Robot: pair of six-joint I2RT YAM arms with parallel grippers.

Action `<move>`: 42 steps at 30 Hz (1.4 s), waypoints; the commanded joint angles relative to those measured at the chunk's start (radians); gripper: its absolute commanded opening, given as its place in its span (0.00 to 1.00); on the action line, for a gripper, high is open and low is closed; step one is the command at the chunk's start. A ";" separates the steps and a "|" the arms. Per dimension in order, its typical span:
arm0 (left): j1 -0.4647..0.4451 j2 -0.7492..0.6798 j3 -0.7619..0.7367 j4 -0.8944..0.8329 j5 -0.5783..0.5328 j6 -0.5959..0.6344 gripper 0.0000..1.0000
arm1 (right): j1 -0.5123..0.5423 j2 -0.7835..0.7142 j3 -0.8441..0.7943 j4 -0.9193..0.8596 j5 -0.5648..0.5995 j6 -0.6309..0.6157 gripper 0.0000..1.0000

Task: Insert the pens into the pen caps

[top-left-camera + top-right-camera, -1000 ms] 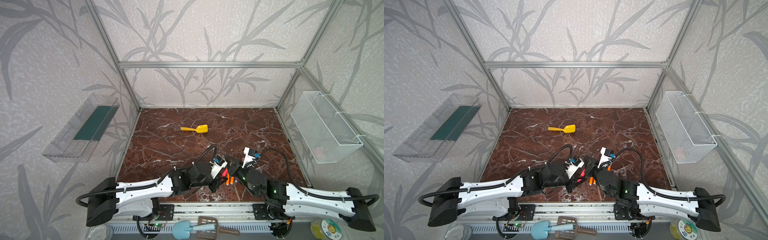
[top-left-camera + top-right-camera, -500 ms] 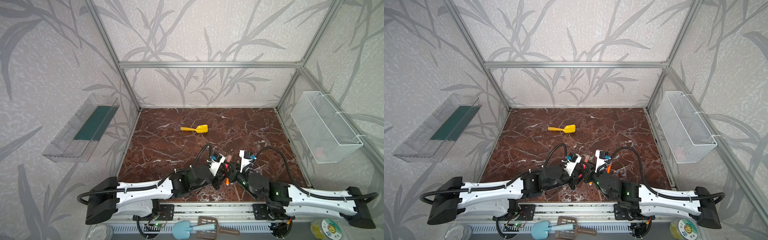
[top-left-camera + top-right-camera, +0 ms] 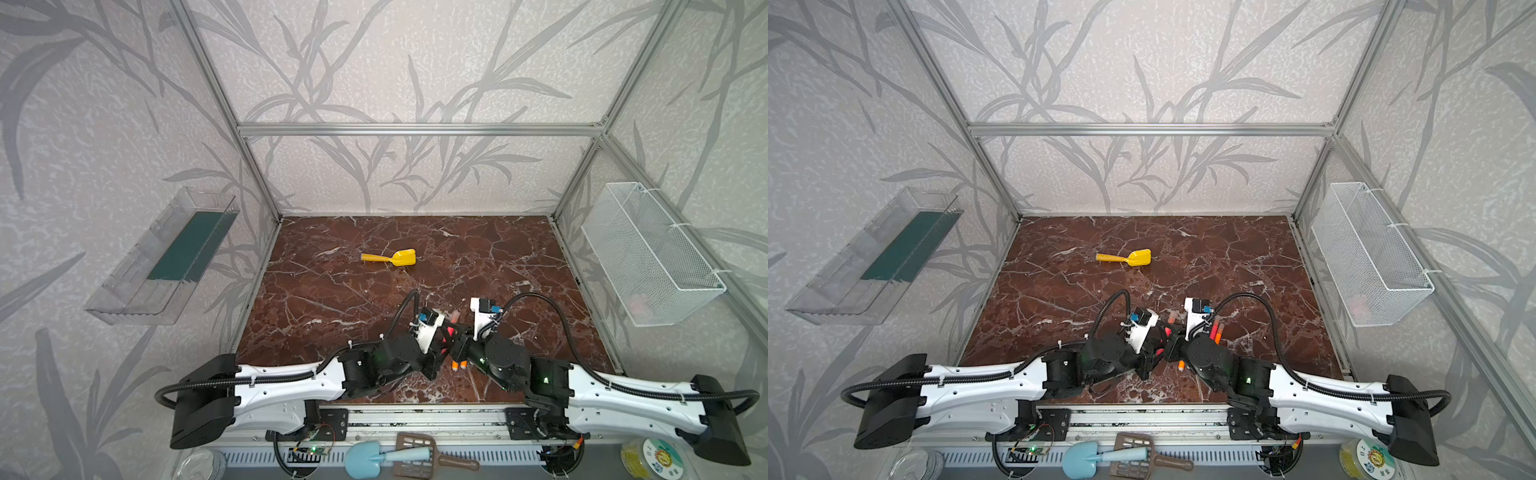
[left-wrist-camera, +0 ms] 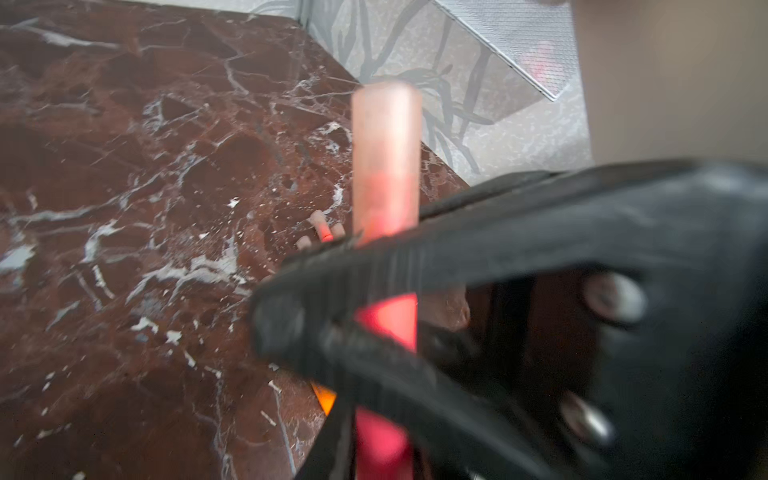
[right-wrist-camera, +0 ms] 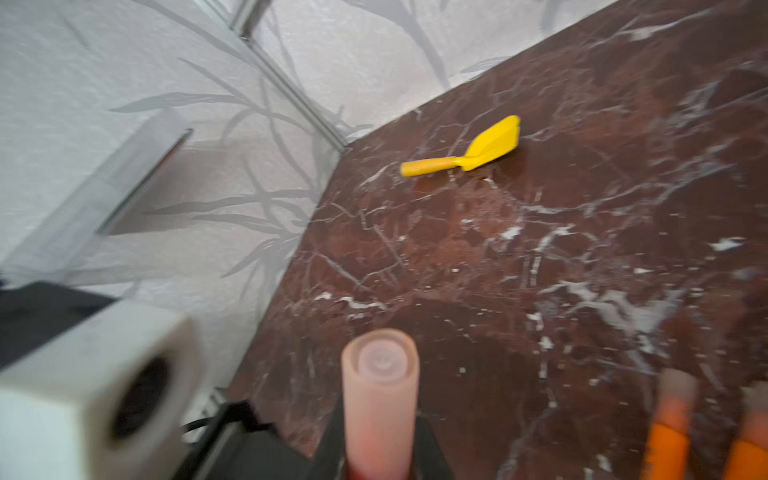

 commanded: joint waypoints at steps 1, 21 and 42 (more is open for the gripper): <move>0.018 -0.068 -0.006 -0.134 -0.196 -0.059 0.43 | -0.056 0.051 -0.031 -0.148 0.048 0.018 0.04; 0.419 -0.391 -0.109 -0.530 -0.520 -0.188 0.95 | -0.110 0.556 0.047 -0.006 -0.131 0.100 0.05; 0.823 -0.206 -0.096 -0.007 -0.693 0.400 1.00 | -0.345 0.104 0.306 -0.572 0.167 -0.151 0.87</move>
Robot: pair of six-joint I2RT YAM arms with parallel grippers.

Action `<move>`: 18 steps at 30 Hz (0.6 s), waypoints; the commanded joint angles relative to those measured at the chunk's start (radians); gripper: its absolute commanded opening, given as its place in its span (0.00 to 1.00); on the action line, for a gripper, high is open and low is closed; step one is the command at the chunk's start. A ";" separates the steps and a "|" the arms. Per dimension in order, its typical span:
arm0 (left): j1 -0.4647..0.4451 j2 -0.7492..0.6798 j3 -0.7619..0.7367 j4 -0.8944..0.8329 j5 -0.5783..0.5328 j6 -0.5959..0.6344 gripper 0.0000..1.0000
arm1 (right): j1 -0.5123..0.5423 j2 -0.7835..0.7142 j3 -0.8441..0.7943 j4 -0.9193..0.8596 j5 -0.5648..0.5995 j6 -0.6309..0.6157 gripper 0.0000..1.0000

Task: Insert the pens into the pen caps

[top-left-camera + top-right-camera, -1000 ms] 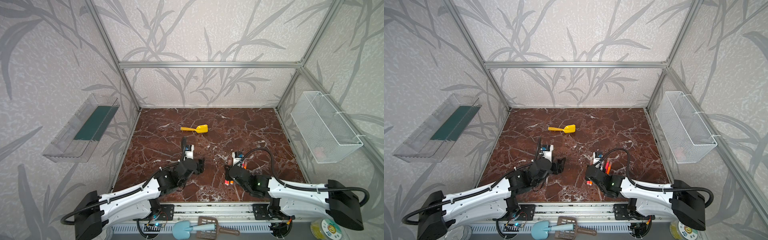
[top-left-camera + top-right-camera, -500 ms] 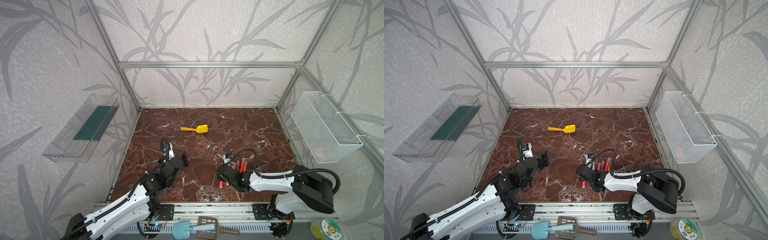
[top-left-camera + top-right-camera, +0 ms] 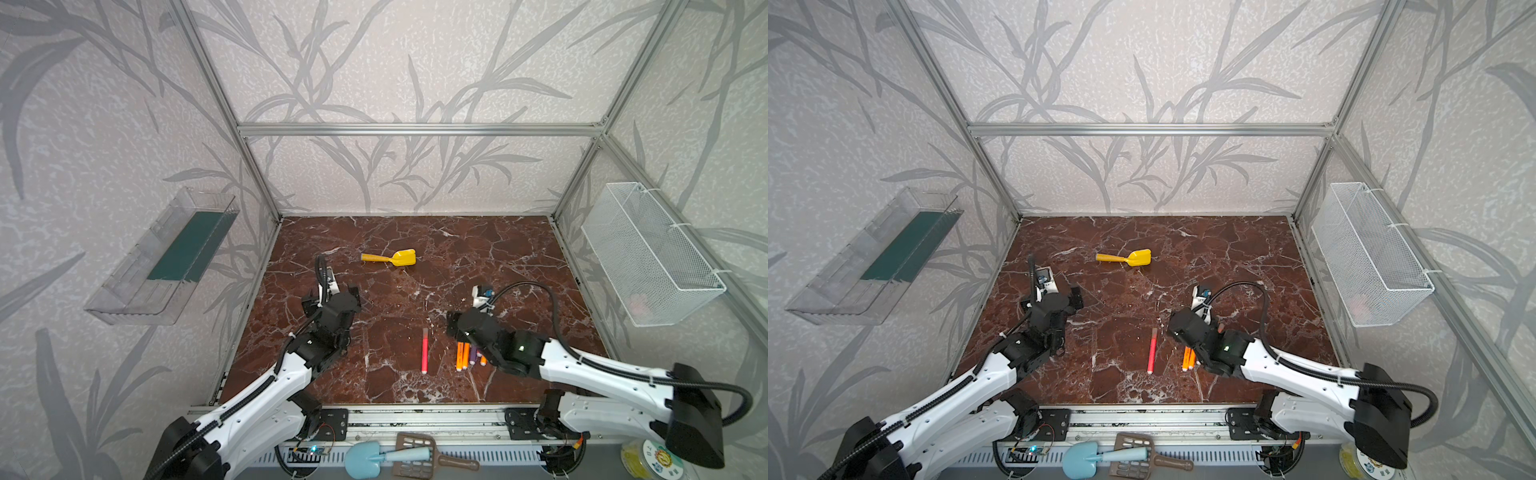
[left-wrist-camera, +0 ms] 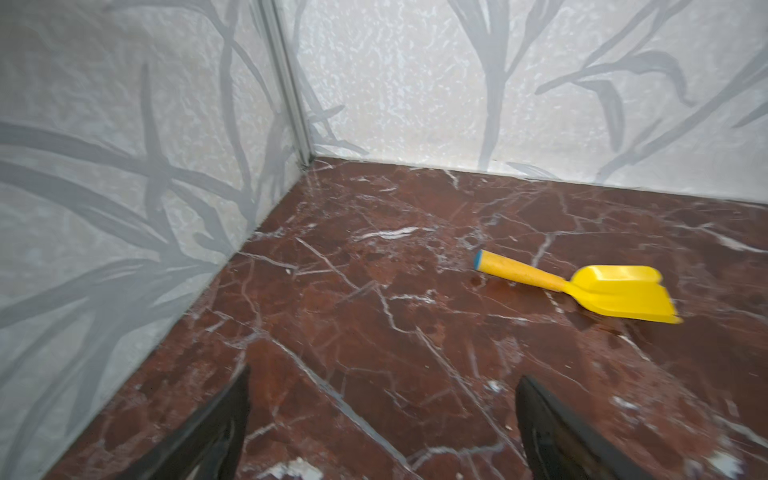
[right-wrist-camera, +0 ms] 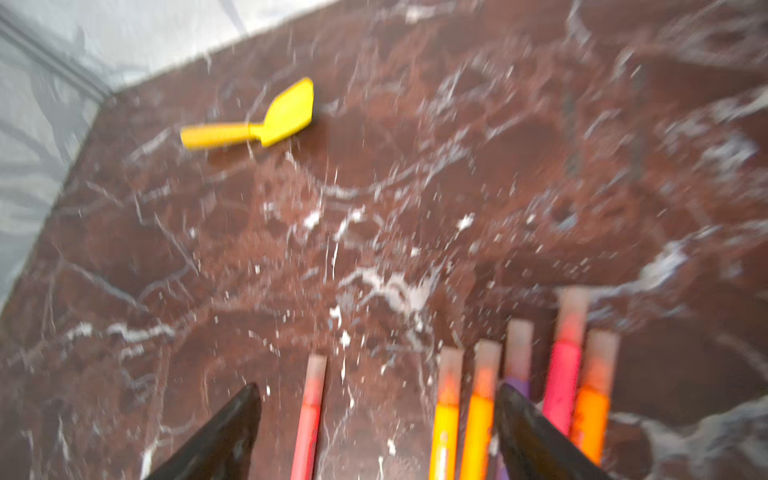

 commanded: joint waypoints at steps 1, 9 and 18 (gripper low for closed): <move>0.122 0.057 0.016 0.168 -0.071 0.132 1.00 | -0.127 -0.088 0.065 -0.091 0.162 -0.230 0.88; 0.244 0.503 -0.103 0.730 -0.104 0.330 0.99 | -0.536 -0.011 -0.302 0.669 0.164 -0.914 0.98; 0.300 0.586 -0.048 0.766 0.054 0.374 0.92 | -0.703 0.355 -0.346 1.116 -0.063 -1.000 0.99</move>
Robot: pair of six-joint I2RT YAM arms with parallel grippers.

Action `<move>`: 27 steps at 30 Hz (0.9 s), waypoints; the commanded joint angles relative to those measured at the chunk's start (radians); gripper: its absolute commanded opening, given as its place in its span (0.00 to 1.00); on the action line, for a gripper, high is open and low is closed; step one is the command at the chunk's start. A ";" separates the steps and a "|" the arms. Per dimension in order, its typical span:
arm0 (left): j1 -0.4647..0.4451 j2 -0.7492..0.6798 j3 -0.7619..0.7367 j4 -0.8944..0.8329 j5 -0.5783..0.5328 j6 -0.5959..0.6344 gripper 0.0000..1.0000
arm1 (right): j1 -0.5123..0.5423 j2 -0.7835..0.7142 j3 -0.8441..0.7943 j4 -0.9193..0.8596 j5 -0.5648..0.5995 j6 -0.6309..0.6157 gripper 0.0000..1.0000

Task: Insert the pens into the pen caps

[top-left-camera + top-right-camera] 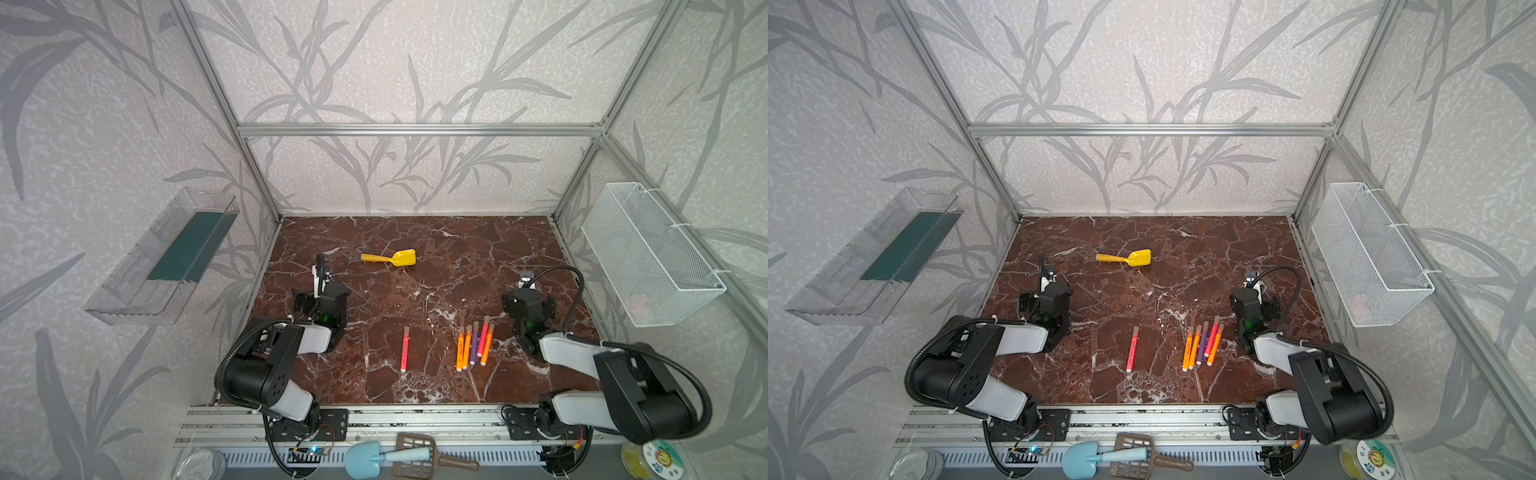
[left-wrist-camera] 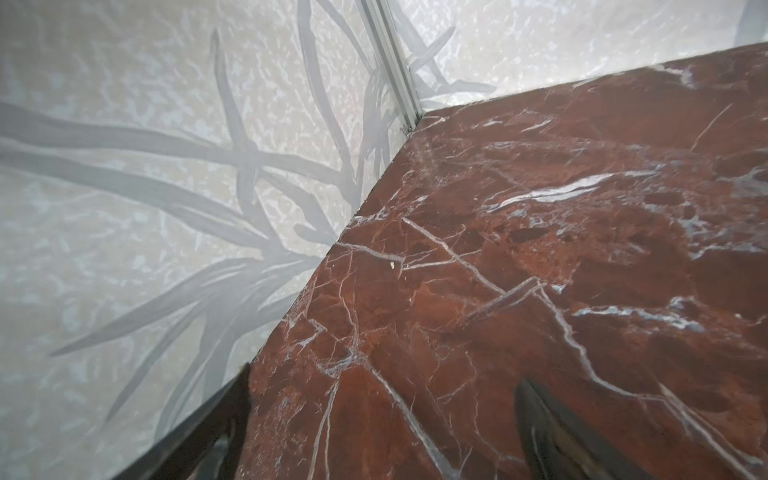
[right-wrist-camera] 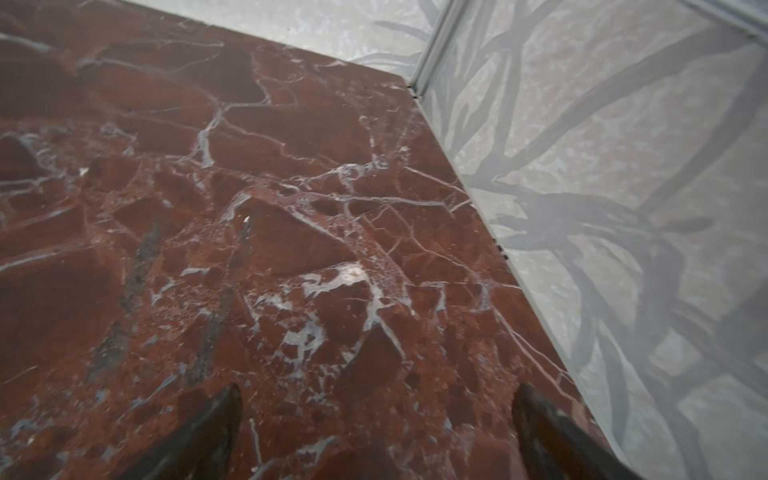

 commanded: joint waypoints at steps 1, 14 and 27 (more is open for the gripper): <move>0.042 -0.046 0.016 0.032 0.146 -0.004 0.91 | -0.017 0.011 0.069 0.142 -0.118 -0.053 0.99; 0.178 0.031 -0.030 0.142 0.416 -0.148 0.99 | -0.102 0.102 0.021 0.263 -0.358 0.027 0.99; 0.218 0.039 -0.037 0.163 0.466 -0.174 0.99 | -0.086 0.177 0.043 0.337 -0.351 -0.002 0.99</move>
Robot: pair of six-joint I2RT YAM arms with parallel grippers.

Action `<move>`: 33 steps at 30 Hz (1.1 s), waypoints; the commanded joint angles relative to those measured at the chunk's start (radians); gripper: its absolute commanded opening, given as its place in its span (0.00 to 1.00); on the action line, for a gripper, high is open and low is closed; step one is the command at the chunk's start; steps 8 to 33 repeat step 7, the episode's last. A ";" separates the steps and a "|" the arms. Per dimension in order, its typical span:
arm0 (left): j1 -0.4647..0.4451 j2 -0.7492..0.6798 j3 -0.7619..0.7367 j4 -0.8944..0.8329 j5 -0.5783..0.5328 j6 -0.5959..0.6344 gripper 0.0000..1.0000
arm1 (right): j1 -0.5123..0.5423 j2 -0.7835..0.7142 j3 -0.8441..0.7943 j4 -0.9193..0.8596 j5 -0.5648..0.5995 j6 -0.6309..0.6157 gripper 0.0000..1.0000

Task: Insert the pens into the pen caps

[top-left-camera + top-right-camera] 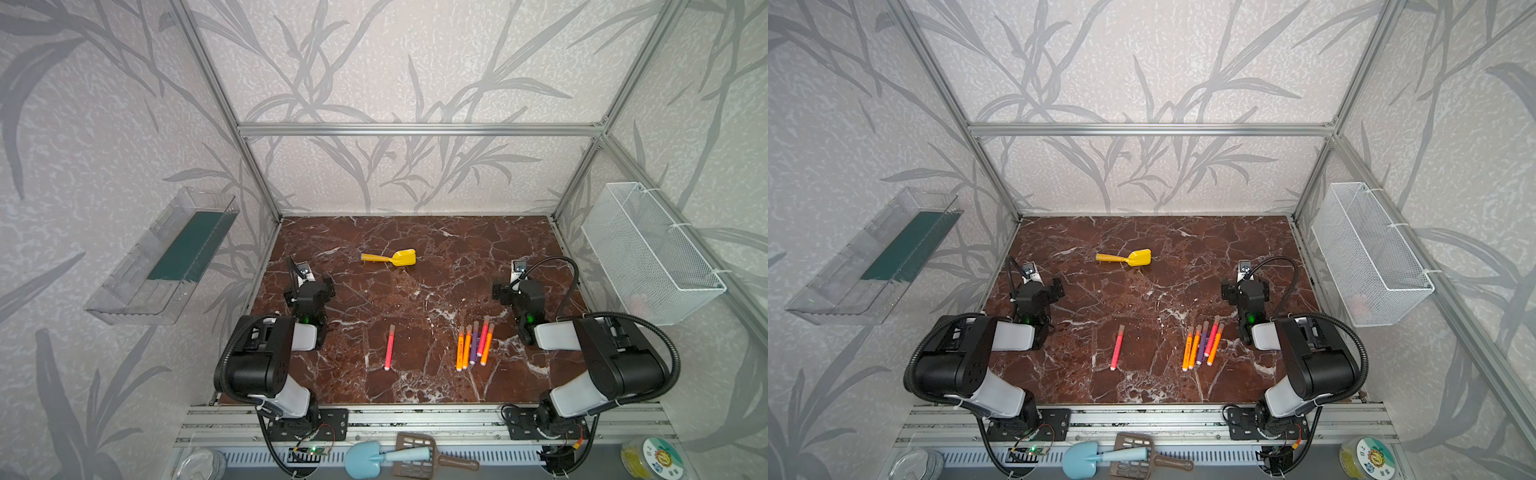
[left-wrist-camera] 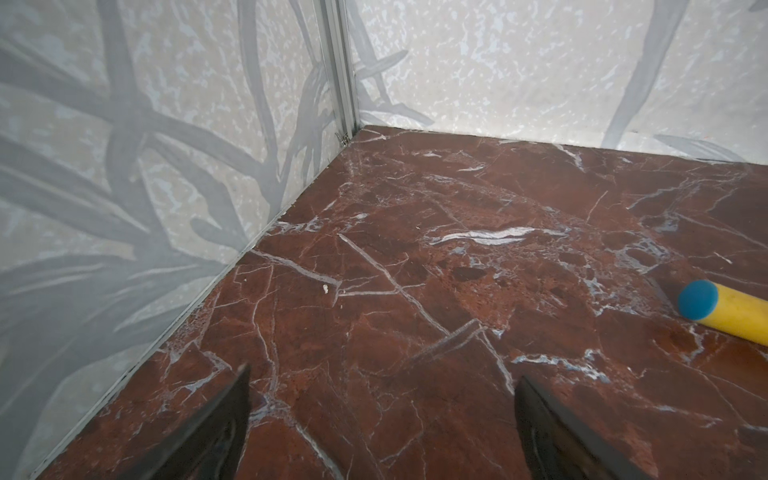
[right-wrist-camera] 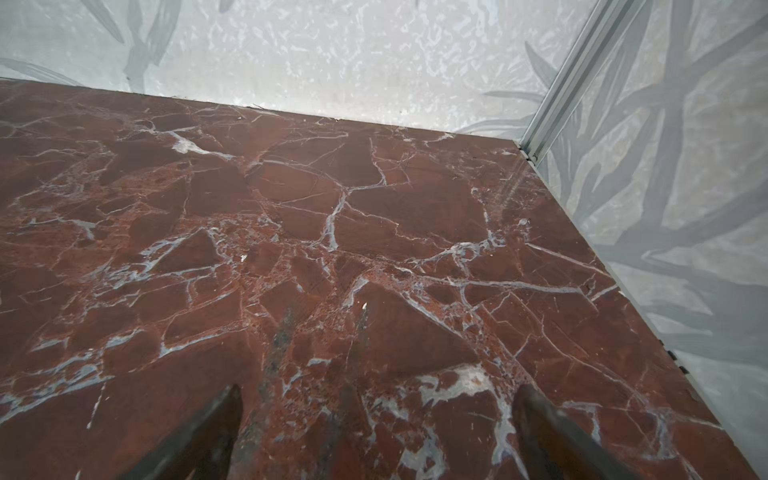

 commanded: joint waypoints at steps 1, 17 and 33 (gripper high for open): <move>0.002 0.012 -0.004 0.050 0.009 0.000 0.99 | 0.003 0.004 -0.002 0.032 0.000 -0.001 0.99; 0.002 0.002 -0.001 0.027 0.010 -0.005 0.99 | 0.004 -0.010 0.016 -0.026 -0.003 0.006 0.99; 0.002 0.002 -0.001 0.027 0.010 -0.005 0.99 | 0.004 -0.010 0.016 -0.026 -0.003 0.006 0.99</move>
